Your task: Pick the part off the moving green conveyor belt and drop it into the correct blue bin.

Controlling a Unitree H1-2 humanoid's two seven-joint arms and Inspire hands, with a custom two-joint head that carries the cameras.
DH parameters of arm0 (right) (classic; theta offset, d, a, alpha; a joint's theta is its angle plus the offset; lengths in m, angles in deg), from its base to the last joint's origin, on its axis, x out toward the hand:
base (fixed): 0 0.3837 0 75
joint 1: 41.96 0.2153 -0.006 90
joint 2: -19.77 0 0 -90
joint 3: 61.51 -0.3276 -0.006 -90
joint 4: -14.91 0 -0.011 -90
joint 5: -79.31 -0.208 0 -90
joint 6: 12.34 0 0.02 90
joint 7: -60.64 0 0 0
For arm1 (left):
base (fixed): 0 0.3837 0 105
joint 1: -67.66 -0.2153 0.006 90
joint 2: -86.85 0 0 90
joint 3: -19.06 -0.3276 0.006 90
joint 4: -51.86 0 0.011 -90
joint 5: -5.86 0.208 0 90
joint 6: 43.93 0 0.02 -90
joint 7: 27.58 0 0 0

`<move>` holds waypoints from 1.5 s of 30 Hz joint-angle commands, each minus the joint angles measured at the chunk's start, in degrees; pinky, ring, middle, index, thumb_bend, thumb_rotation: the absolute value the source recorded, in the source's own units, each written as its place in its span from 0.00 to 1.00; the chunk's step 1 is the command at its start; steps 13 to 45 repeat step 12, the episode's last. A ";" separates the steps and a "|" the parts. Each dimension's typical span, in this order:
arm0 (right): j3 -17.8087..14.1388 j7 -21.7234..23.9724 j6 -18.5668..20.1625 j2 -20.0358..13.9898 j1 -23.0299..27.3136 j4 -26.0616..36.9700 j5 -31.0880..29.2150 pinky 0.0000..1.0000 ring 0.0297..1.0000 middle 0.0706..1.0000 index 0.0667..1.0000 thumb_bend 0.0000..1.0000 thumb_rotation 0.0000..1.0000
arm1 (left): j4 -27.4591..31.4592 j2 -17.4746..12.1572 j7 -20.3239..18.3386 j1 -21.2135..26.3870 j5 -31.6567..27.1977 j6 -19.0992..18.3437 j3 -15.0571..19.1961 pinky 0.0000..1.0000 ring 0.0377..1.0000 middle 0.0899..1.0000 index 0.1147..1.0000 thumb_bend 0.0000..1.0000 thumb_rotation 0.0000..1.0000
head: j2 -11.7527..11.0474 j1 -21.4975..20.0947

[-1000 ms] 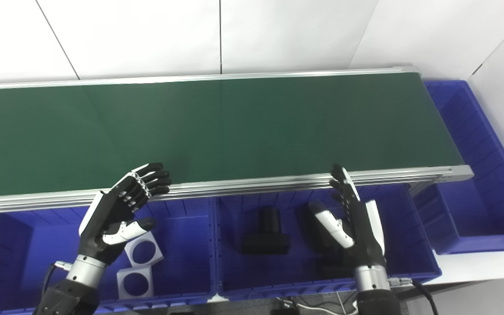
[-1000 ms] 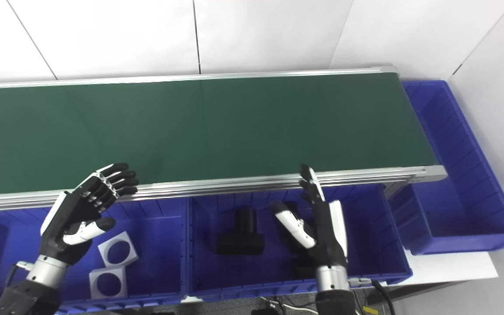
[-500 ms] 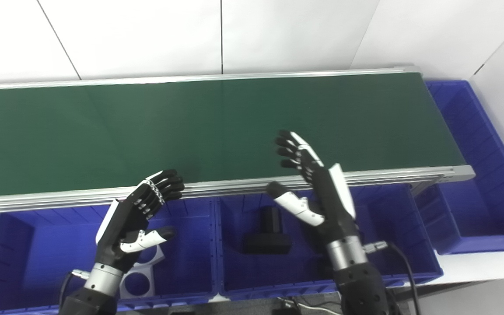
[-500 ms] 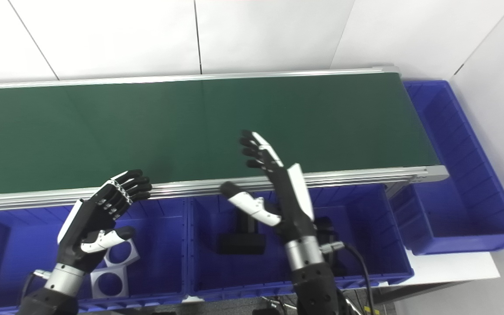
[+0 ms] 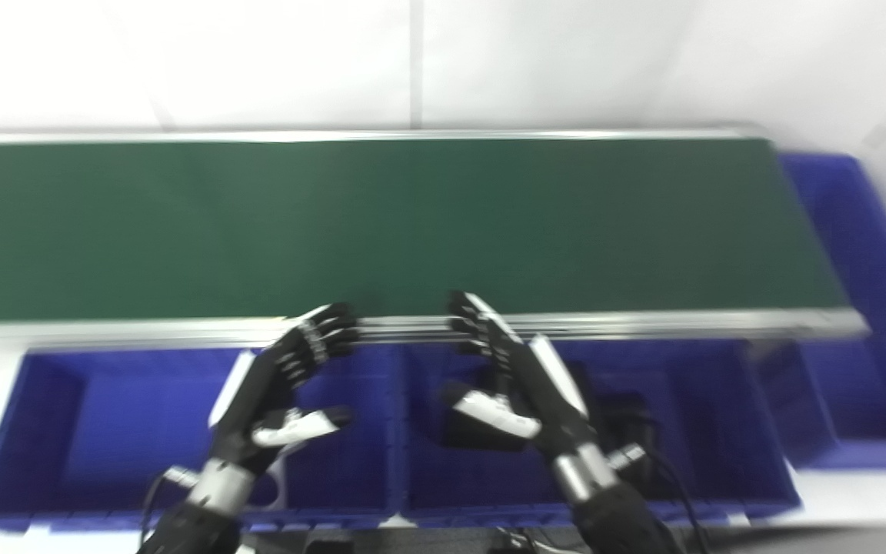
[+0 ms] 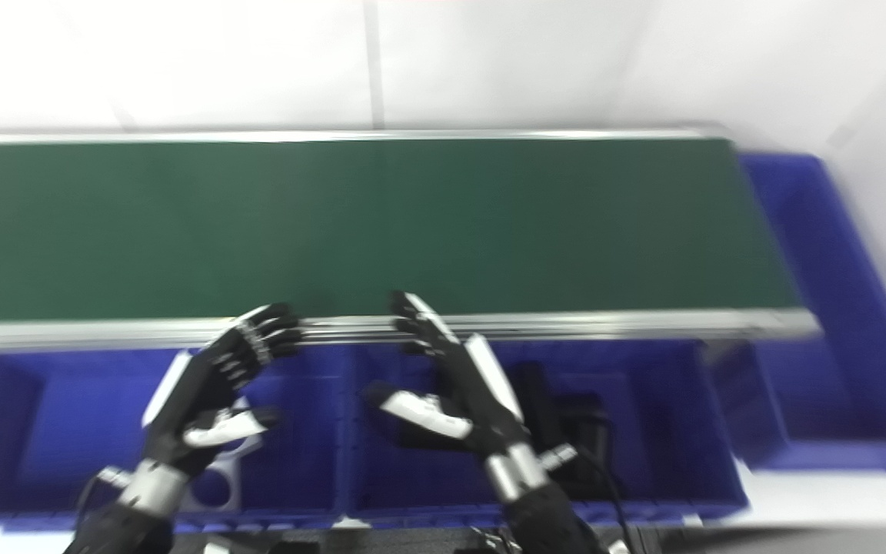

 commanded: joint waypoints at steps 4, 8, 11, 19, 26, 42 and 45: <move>-1.43 0.56 -6.52 -1.14 -0.55 -0.77 -3.27 0.74 0.85 0.89 0.92 0.76 0.59 | 0.74 1.14 1.32 -0.08 0.83 2.17 -0.91 0.76 0.79 0.80 0.81 0.88 0.36 | -0.88 1.63; -2.18 0.51 -8.43 -2.14 -1.22 -1.09 -3.78 0.76 0.85 0.89 0.92 0.75 0.57 | 0.35 1.51 2.06 -0.05 2.09 2.38 -1.36 0.76 0.79 0.81 0.82 0.87 0.36 | -1.68 3.15; -2.84 0.15 -9.69 -2.40 -1.50 -1.44 -3.54 0.76 0.85 0.88 0.92 0.74 0.57 | 0.00 1.79 2.46 0.11 2.63 2.54 -1.76 0.76 0.80 0.82 0.82 0.87 0.36 | -2.23 4.27; -3.06 0.04 -10.19 -2.54 -1.55 -1.65 -3.39 0.76 0.85 0.88 0.92 0.74 0.57 | -0.16 1.93 2.66 0.18 2.92 2.65 -1.90 0.76 0.80 0.82 0.82 0.87 0.36 | -2.45 4.60; -3.06 0.04 -10.19 -2.54 -1.55 -1.65 -3.39 0.76 0.85 0.88 0.92 0.74 0.57 | -0.16 1.93 2.66 0.18 2.92 2.65 -1.90 0.76 0.80 0.82 0.82 0.87 0.36 | -2.45 4.60; -3.06 0.04 -10.19 -2.54 -1.55 -1.65 -3.39 0.76 0.85 0.88 0.92 0.74 0.57 | -0.16 1.93 2.66 0.18 2.92 2.65 -1.90 0.76 0.80 0.82 0.82 0.87 0.36 | -2.45 4.60; -3.06 0.04 -10.19 -2.54 -1.55 -1.65 -3.39 0.76 0.85 0.88 0.92 0.74 0.57 | -0.16 1.93 2.66 0.18 2.92 2.65 -1.90 0.76 0.80 0.82 0.82 0.87 0.36 | -2.45 4.60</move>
